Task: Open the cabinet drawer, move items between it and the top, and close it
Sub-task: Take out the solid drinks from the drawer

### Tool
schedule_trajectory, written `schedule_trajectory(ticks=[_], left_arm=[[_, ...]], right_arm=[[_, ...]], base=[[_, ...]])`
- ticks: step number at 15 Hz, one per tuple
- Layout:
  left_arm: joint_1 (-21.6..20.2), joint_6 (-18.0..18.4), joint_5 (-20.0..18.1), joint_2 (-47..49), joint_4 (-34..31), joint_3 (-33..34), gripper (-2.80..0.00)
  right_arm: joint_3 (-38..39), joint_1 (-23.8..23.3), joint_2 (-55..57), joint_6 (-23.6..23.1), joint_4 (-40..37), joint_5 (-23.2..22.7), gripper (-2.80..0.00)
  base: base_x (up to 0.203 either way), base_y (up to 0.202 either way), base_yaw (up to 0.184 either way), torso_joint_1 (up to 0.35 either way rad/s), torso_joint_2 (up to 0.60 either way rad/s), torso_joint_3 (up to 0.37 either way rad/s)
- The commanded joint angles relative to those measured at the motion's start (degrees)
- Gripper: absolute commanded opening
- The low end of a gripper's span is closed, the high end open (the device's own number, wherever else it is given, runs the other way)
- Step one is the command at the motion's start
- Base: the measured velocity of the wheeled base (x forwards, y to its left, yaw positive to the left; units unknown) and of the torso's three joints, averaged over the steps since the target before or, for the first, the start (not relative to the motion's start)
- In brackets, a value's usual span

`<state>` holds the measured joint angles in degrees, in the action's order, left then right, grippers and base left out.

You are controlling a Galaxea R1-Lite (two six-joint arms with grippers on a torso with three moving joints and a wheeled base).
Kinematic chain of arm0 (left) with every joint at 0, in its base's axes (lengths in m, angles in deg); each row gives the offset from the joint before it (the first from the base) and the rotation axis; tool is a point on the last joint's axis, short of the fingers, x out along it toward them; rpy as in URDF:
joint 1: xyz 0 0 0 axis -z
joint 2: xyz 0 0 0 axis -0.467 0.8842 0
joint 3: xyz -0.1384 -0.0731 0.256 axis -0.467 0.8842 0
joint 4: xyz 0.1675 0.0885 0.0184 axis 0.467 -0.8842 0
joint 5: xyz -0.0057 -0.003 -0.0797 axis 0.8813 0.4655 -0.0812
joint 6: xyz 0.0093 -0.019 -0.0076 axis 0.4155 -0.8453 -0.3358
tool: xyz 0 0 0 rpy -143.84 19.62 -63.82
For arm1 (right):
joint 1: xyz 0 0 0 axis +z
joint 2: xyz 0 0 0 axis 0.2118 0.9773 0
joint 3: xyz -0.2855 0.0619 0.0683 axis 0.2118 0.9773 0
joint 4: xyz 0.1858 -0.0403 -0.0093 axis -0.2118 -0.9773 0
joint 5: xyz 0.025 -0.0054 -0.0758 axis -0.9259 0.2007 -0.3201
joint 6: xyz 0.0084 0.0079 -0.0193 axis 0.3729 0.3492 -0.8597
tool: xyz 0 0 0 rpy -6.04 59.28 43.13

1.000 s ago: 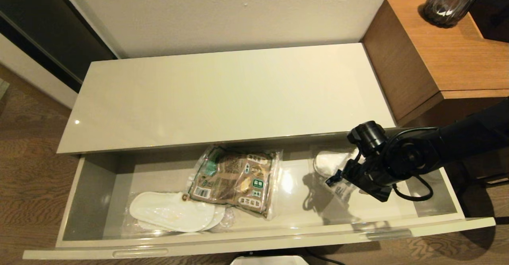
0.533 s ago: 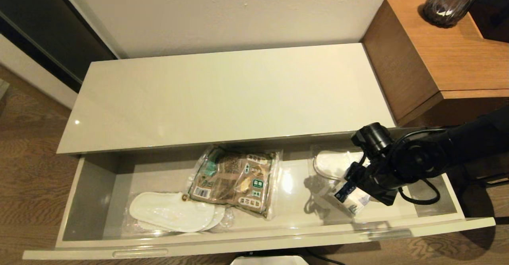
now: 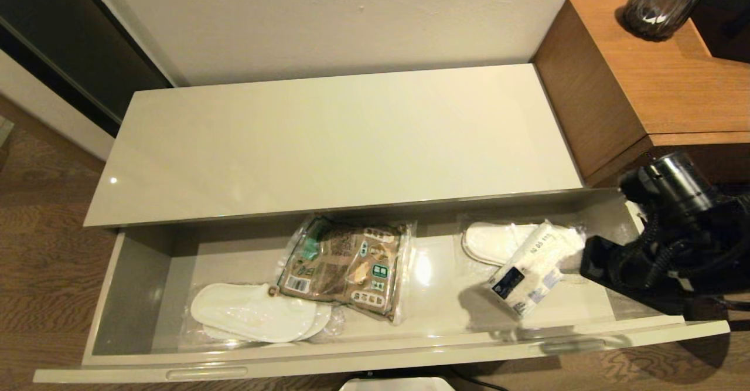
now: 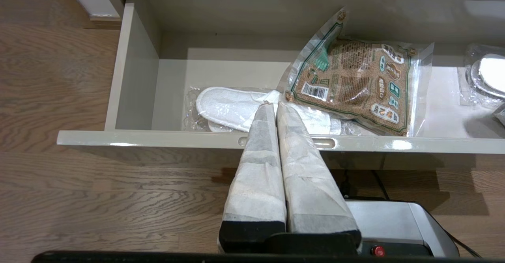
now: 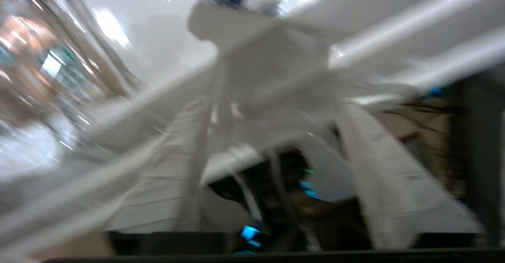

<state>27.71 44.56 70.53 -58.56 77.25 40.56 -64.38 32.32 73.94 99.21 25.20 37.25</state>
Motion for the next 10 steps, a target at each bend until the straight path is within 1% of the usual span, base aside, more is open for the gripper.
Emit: schedule_trajectory(ticks=[1, 2, 4, 10], left_arm=[[0.0, -0.1, 0.0, 0.0, 0.0, 0.0, -2.8], [0.0, -0.1, 0.0, 0.0, 0.0, 0.0, -2.8], [0.0, -0.1, 0.0, 0.0, 0.0, 0.0, -2.8], [0.0, -0.1, 0.0, 0.0, 0.0, 0.0, -2.8]], right_arm=[[4.0, 0.5, -10.4, -1.9, -1.3, 0.6, -2.8], [4.5, 1.2, -12.9, -2.5, -2.5, 0.8, -2.8], [4.4, 2.3, -16.2, -2.7, -7.3, 1.1, -2.8], [6.2, 2.8, -29.0, -1.8, -19.0, 1.3, -2.8]], base=[[0.0, 0.0, 0.0, 0.0, 0.0, 0.0], [0.0, 0.0, 0.0, 0.0, 0.0, 0.0], [0.0, 0.0, 0.0, 0.0, 0.0, 0.0], [0.0, 0.0, 0.0, 0.0, 0.0, 0.0]])
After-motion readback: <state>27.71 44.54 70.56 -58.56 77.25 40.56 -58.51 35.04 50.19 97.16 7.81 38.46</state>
